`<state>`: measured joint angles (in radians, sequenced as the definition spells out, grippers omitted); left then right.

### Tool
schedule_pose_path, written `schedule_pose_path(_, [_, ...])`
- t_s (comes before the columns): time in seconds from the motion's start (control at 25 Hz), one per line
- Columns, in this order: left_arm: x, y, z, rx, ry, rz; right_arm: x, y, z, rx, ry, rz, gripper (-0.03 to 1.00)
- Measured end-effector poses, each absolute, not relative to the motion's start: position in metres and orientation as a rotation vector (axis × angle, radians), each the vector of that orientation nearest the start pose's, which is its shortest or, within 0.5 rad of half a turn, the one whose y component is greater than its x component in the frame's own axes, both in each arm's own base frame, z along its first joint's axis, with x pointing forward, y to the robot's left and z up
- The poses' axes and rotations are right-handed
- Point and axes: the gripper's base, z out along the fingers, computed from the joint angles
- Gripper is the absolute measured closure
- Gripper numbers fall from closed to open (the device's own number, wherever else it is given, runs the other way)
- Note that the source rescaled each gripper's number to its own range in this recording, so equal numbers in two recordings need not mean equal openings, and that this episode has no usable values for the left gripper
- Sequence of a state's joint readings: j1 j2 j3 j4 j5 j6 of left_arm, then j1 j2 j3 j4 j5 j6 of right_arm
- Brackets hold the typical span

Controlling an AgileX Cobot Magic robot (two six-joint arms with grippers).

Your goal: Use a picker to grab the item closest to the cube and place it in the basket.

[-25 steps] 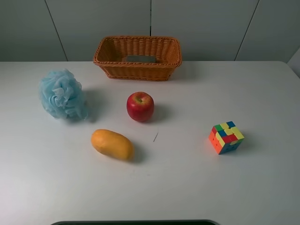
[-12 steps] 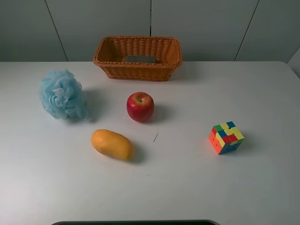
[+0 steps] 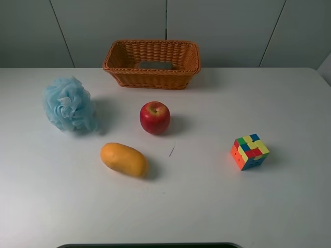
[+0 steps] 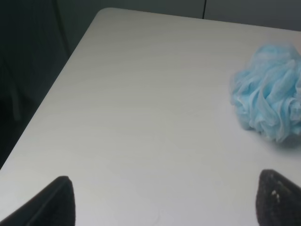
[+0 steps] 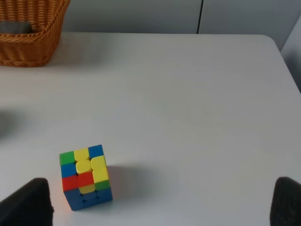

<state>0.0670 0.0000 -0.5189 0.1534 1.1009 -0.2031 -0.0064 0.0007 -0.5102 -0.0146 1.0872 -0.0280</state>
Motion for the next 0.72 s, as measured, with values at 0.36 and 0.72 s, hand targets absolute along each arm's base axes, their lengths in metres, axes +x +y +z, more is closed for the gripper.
schedule_pose_path(0.36, [-0.0102, 0.0118, 0.28, -0.289, 2.037, 0.1, -0.0074, -0.0011, 0.2779, -0.017, 2.059, -0.036, -0.03])
schedule_pose_path(0.72, [-0.0102, 0.0118, 0.28, -0.289, 2.037, 0.1, -0.0074, -0.0011, 0.2779, -0.017, 2.059, -0.036, -0.03])
